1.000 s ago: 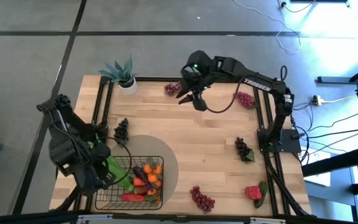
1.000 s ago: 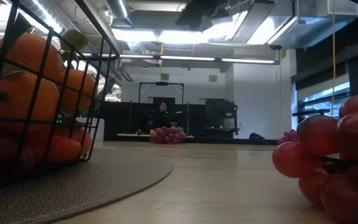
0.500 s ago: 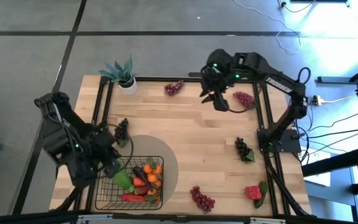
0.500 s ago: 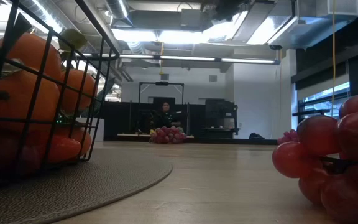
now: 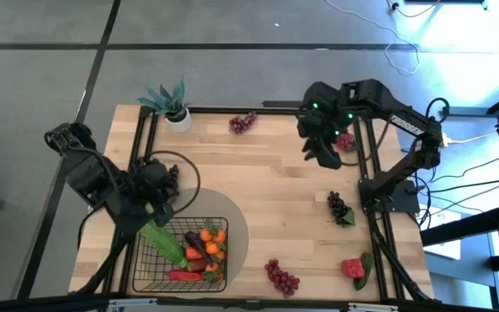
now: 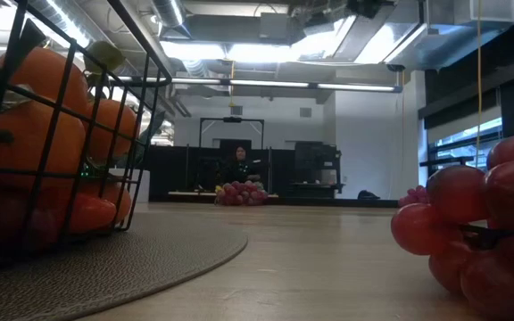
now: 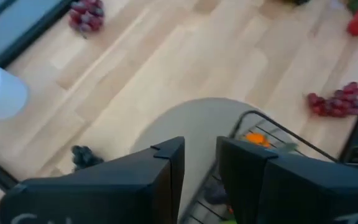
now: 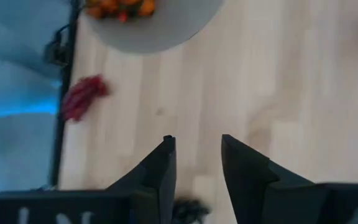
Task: Build produce basket
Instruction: Put the red bell pepper into the wire basket
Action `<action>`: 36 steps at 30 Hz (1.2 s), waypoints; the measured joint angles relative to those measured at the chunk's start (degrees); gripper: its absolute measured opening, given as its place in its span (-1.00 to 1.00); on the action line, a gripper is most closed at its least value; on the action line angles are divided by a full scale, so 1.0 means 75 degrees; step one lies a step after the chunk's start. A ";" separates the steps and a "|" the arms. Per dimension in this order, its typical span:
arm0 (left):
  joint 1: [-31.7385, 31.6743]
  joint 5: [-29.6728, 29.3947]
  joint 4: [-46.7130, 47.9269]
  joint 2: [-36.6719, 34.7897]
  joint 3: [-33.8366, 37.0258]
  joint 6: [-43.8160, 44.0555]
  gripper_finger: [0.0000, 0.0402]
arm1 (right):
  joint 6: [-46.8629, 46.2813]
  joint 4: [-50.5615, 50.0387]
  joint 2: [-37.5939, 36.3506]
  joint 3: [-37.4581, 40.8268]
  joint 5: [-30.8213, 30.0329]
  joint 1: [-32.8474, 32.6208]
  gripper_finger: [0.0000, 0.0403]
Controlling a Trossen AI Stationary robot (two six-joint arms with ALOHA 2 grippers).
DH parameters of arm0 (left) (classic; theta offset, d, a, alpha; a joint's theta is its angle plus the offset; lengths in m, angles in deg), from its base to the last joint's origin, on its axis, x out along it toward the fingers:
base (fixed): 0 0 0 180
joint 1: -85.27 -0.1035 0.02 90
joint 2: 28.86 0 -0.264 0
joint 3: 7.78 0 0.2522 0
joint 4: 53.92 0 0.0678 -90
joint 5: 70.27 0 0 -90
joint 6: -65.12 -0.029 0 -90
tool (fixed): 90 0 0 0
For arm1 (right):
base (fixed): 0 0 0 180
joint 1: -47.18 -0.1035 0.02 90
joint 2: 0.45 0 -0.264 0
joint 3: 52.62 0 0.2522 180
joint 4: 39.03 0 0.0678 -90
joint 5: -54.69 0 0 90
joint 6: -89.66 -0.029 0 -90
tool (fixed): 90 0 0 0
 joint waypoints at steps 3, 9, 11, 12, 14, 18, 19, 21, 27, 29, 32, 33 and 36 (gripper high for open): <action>-0.0352 0.0003 -0.0001 0.0000 0.0000 -0.0467 -0.61 | -0.0427 0.0010 -0.0292 0.0389 0.0255 -0.0428 -0.44; -0.0963 0.0047 0.0000 0.0000 0.0000 -0.1679 -0.61 | -0.1534 -0.0039 -0.1085 0.1550 0.0290 -0.1517 -0.44; -0.1110 0.0064 -0.0006 -0.0031 0.0000 -0.2025 -0.61 | -0.2187 -0.0034 -0.1276 0.1923 0.0280 -0.1924 -0.44; -0.1160 0.0065 -0.0004 -0.0074 0.0000 -0.2128 -0.61 | -0.2617 -0.0029 -0.1346 0.2075 0.0283 -0.2126 -0.44; -0.1272 0.0061 0.0003 -0.0181 0.0000 -0.2326 -0.61 | -0.3494 -0.0022 -0.1479 0.2350 0.0282 -0.2572 -0.44; -0.1493 0.0076 -0.0001 -0.0213 0.0000 -0.2788 -0.61 | -0.4744 -0.0021 -0.1518 0.2639 0.0272 -0.3565 -0.44; -0.1552 0.0094 -0.0012 -0.0213 0.0000 -0.2860 -0.61 | -0.4973 0.0018 -0.1510 0.2710 0.0275 -0.3805 -0.44; -0.1626 0.0093 -0.0020 -0.0213 0.0000 -0.2989 -0.61 | -0.5213 0.0134 -0.1509 0.2872 0.0269 -0.4327 -0.44; -0.1740 0.0470 -0.0885 -0.0213 0.0000 -0.3985 -0.61 | -0.5213 0.0284 -0.1500 0.3412 -0.0401 -0.5789 -0.44; -0.1804 0.0609 -0.1426 -0.0210 0.0000 -0.4418 -0.61 | -0.5332 0.0301 -0.1500 0.3588 -0.0529 -0.6109 -0.44; -0.1918 0.0725 -0.2208 -0.0211 0.0000 -0.4933 -0.61 | -0.5551 0.0428 -0.1503 0.3842 -0.0551 -0.6560 -0.44; -0.1959 0.0749 -0.2428 -0.0210 0.0000 -0.5046 -0.61 | -0.5577 0.0487 -0.1506 0.3916 -0.0549 -0.6735 -0.44; -0.2089 0.1218 -0.2816 -0.0156 0.0000 -0.5433 -0.61 | -0.5775 0.0670 -0.1515 0.4057 -0.0539 -0.7236 -0.44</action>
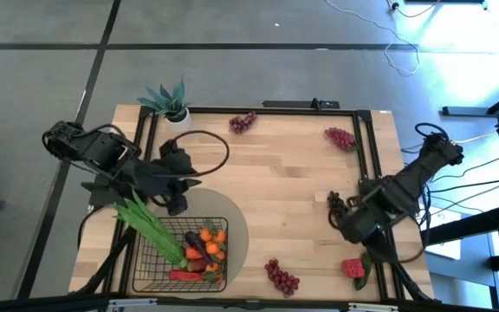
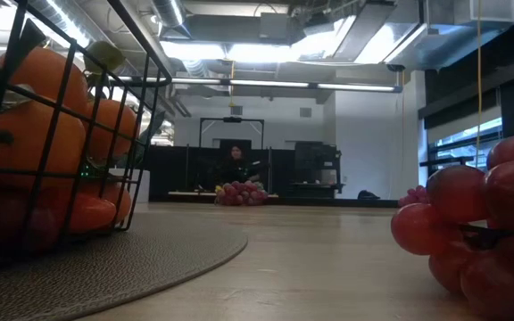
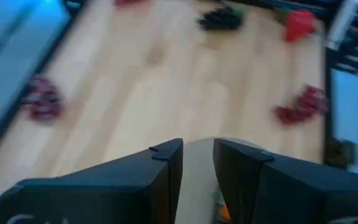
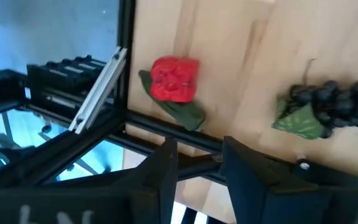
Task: Build produce basket
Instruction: Put the red bell pepper into the wire basket
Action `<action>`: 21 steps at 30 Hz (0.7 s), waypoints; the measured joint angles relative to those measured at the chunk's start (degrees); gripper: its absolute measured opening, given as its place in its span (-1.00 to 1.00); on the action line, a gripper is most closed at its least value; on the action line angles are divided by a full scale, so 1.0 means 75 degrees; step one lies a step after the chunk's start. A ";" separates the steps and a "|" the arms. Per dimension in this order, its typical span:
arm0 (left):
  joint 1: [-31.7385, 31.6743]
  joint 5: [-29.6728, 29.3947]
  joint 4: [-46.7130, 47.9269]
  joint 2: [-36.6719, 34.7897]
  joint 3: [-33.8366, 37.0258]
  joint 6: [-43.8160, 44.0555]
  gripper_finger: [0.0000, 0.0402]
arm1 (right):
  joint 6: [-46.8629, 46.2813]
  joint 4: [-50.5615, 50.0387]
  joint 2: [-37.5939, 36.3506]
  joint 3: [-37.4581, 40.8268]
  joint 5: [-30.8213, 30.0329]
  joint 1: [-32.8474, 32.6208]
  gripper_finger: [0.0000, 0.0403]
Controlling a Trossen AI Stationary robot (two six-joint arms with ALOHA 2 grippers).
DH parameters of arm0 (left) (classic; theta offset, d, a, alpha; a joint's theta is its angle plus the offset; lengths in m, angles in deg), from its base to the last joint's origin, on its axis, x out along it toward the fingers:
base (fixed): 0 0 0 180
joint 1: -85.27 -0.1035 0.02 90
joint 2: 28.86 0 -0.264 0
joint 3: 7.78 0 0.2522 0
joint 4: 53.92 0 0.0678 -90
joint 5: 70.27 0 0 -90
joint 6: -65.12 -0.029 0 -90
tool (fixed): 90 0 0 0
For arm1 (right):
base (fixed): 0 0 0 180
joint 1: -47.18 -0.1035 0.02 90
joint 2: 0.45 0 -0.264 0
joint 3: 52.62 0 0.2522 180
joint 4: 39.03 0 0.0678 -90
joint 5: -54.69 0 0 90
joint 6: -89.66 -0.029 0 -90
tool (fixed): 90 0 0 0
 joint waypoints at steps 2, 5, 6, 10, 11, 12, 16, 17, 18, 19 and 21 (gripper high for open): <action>-0.0127 0.0675 -0.0218 0.0086 0.0003 -0.0245 -0.61 | -0.0190 0.0134 0.0000 0.0049 -0.0005 -0.0306 -0.44; -0.0294 0.1438 -0.0571 0.0207 0.0003 -0.0529 -0.61 | -0.0623 0.0340 0.0000 0.0052 0.0000 -0.0689 -0.44; -0.0336 0.1591 -0.0639 0.0225 0.0003 -0.0624 -0.61 | -0.0785 0.0462 0.0000 0.0052 0.0000 -0.0785 -0.44; -0.0420 0.1793 -0.0790 0.0299 0.0000 -0.0967 -0.61 | -0.0992 0.0817 0.0000 0.0052 -0.0170 -0.1202 -0.44; -0.0430 0.1799 -0.0743 0.0312 0.0004 -0.1038 -0.61 | -0.0989 0.0918 0.0000 0.0052 -0.0282 -0.1297 -0.44; -0.0427 0.1797 -0.0708 0.0313 0.0006 -0.1118 -0.61 | -0.0987 0.0992 0.0000 0.0052 -0.0397 -0.1381 -0.44; -0.0412 0.1754 -0.0738 0.0296 0.0006 -0.1224 -0.60 | -0.1193 0.1160 0.0000 0.0052 -0.0569 -0.1558 -0.44; -0.0412 0.1740 -0.0734 0.0296 0.0006 -0.1229 -0.60 | -0.1295 0.1210 0.0000 0.0052 -0.0582 -0.1559 -0.44; -0.0412 0.1729 -0.0724 0.0296 0.0006 -0.1232 -0.60 | -0.1396 0.1247 0.0000 0.0052 -0.0586 -0.1559 -0.44; -0.0412 0.1723 -0.0689 0.0296 0.0006 -0.1232 -0.60 | -0.1486 0.1261 0.0000 0.0052 -0.0586 -0.1559 -0.44; -0.0412 0.1706 -0.0667 0.0296 0.0006 -0.1229 -0.60 | -0.1608 0.1321 0.0000 0.0052 -0.0592 -0.1557 -0.44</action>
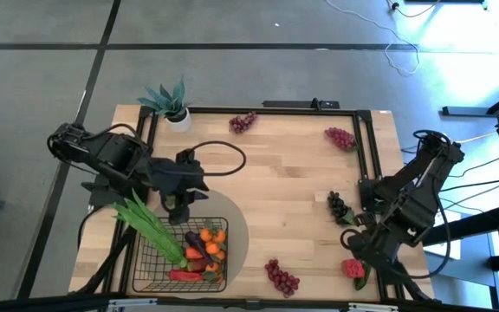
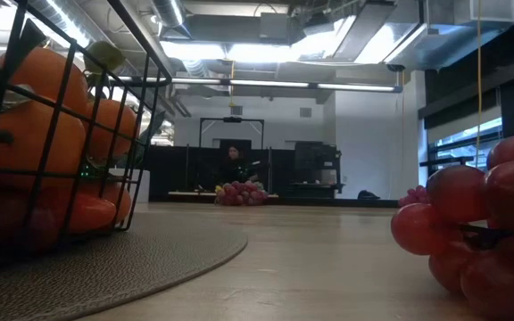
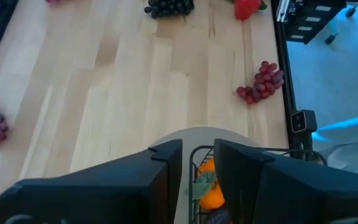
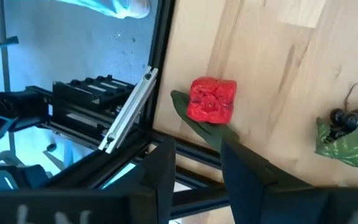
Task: Build produce basket
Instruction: Put the red bell pepper into the wire basket
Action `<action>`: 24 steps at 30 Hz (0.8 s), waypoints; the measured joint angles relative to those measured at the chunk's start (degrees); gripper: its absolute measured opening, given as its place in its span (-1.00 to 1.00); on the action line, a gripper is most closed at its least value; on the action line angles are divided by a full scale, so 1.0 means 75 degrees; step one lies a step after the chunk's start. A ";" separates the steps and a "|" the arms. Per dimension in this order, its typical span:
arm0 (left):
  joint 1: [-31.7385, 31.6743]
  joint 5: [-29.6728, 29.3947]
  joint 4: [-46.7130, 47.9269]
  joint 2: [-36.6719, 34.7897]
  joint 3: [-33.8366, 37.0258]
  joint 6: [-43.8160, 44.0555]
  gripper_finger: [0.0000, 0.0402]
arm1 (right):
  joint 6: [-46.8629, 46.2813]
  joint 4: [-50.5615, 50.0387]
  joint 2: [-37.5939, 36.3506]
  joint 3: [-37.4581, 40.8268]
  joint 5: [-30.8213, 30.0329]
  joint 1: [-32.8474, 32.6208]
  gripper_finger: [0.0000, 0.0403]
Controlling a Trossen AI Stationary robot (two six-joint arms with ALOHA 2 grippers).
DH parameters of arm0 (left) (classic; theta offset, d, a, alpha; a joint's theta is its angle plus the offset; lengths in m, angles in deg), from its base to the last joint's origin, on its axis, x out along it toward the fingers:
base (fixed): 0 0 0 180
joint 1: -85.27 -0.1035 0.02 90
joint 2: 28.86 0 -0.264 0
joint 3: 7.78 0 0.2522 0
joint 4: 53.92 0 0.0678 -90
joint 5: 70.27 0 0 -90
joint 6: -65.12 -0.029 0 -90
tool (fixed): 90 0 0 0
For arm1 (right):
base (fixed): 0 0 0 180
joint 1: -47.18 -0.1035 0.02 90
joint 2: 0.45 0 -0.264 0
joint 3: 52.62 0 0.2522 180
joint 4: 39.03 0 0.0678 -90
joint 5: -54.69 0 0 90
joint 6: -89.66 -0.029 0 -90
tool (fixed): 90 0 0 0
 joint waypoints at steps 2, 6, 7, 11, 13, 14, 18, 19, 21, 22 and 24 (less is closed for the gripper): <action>0.0000 -0.0001 -0.0040 0.0000 0.0000 0.0000 -0.60 | 0.0003 0.0122 0.0003 0.0000 -0.0009 0.0000 -0.44; 0.0000 0.0000 -0.0040 0.0000 0.0000 0.0004 -0.59 | -0.0001 0.0255 0.0003 0.0000 -0.0015 0.0000 -0.44; 0.0000 -0.0001 -0.0043 0.0000 0.0000 0.0003 -0.59 | -0.0050 0.0271 0.0006 0.0000 -0.0015 0.0000 -0.44; 0.0000 -0.0004 -0.0055 0.0055 0.0000 0.0007 -0.59 | -0.0173 0.0280 0.0006 0.0000 -0.0015 0.0003 -0.44; 0.0000 -0.0001 -0.0055 0.0064 0.0000 0.0006 -0.59 | -0.0216 0.0308 0.0006 0.0000 -0.0013 0.0003 -0.44; 0.0000 -0.0001 -0.0061 0.0056 0.0000 0.0009 -0.59 | -0.0320 0.0340 0.0006 0.0000 -0.0012 0.0003 -0.44; 0.0000 -0.0004 -0.0068 0.0055 0.0000 0.0009 -0.59 | -0.0410 0.0445 0.0009 0.0000 -0.0315 0.0001 -0.44; 0.0000 -0.0004 -0.0069 0.0055 0.0000 0.0009 -0.59 | -0.0556 0.0463 0.0009 0.0000 -0.0465 0.0002 -0.44; 0.0000 -0.0004 -0.0069 0.0055 0.0000 0.0009 -0.59 | -0.0947 0.0461 0.0009 0.0000 -0.0658 0.0003 -0.44; 0.0000 -0.0004 -0.0068 0.0055 0.0000 0.0012 -0.59 | -0.1125 0.0460 0.0009 0.0000 -0.0765 0.0004 -0.44; 0.0000 -0.0007 -0.0069 0.0055 0.0000 0.0012 -0.59 | -0.1366 0.0455 0.0024 0.0000 -0.0963 0.0003 -0.44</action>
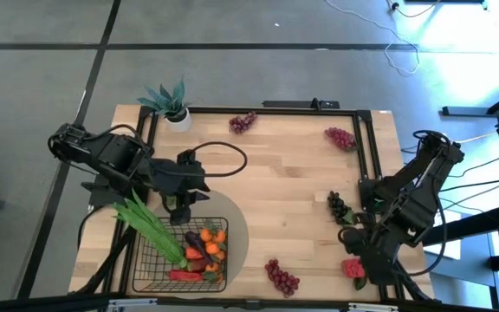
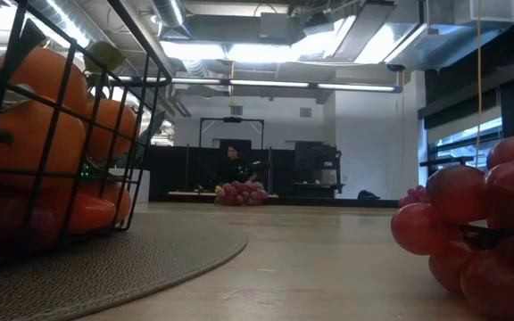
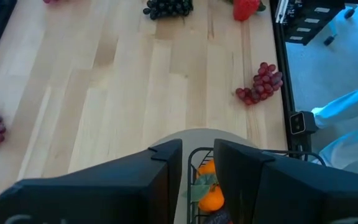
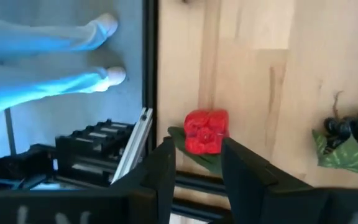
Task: Build produce basket
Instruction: Put the red bell pepper into the wire basket
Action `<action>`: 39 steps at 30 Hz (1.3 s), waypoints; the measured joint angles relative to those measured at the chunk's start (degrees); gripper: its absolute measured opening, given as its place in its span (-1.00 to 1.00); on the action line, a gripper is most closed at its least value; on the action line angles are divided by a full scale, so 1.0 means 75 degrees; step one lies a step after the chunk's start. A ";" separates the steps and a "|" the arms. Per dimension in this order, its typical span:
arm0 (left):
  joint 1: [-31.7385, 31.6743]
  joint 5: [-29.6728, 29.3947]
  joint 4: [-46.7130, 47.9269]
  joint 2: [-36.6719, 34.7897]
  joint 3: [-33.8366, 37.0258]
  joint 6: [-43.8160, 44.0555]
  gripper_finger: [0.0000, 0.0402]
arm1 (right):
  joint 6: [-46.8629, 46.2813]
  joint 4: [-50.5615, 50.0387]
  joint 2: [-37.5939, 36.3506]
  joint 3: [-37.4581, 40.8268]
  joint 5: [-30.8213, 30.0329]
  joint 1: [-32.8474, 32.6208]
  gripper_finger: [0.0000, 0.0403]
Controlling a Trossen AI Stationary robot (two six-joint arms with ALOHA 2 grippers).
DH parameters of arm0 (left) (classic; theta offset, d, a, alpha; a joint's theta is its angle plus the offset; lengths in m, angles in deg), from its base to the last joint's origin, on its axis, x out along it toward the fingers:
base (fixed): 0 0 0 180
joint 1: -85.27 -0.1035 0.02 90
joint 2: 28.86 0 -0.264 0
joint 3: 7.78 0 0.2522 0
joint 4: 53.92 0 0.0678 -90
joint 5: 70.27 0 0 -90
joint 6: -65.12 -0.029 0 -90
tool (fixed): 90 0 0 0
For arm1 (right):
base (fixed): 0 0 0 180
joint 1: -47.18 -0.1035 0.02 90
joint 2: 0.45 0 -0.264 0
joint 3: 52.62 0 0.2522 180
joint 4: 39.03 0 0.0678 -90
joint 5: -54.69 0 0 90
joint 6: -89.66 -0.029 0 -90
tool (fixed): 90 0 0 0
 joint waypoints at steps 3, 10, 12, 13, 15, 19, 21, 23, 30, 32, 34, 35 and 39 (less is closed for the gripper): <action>0.0000 0.0003 0.0001 0.0000 0.0000 0.0000 -0.59 | -0.0276 -0.0030 0.0006 0.0122 -0.0022 0.0000 -0.44; 0.0000 0.0003 0.0000 0.0000 0.0000 0.0000 -0.59 | -0.1328 0.0232 0.0014 0.1099 -0.0003 -0.0058 -0.43; 0.0000 0.0002 -0.0001 0.0000 0.0000 0.0000 -0.59 | -0.1314 0.0651 0.0014 0.1343 0.0137 -0.0058 -0.38; 0.0000 0.0001 -0.0001 0.0000 0.0000 0.0000 -0.59 | -0.1210 0.0937 0.0014 0.1437 0.0199 -0.0060 -0.35; 0.0000 0.0001 0.0000 0.0000 0.0000 0.0000 -0.59 | -0.1122 0.1281 0.0014 0.1559 0.0190 -0.0117 -0.24; 0.0000 0.0000 0.0000 0.0000 0.0000 0.0000 -0.59 | -0.1013 0.1542 0.0011 0.1799 -0.0067 -0.0371 0.04; 0.0000 0.0001 -0.0002 0.0000 0.0000 0.0000 -0.59 | -0.1126 0.1813 0.0011 0.2019 -0.0112 -0.0497 0.18; 0.0000 0.0001 -0.0003 0.0000 0.0000 0.0000 -0.59 | -0.1173 0.2266 0.0011 0.2233 -0.0106 -0.0555 0.29; 0.0000 0.0000 -0.0002 0.0000 0.0000 0.0000 -0.59 | -0.1572 0.3020 0.0009 0.2824 0.0147 -0.0658 0.38; 0.0000 0.0000 -0.0003 0.0000 0.0000 0.0000 -0.59 | -0.1600 0.3005 0.0009 0.2964 0.0147 -0.0702 0.39; 0.0000 0.0000 0.0000 0.0000 0.0000 0.0000 -0.59 | -0.1599 0.3040 0.0009 0.3118 0.0147 -0.0746 0.39; 0.0000 0.0000 -0.0003 0.0000 0.0000 0.0000 -0.59 | -0.1608 0.3107 0.0009 0.3218 0.0156 -0.0769 0.39; 0.0000 0.0000 -0.0003 0.0000 0.0000 0.0000 -0.59 | -0.1818 0.3639 0.0009 0.3487 0.0198 -0.0807 0.39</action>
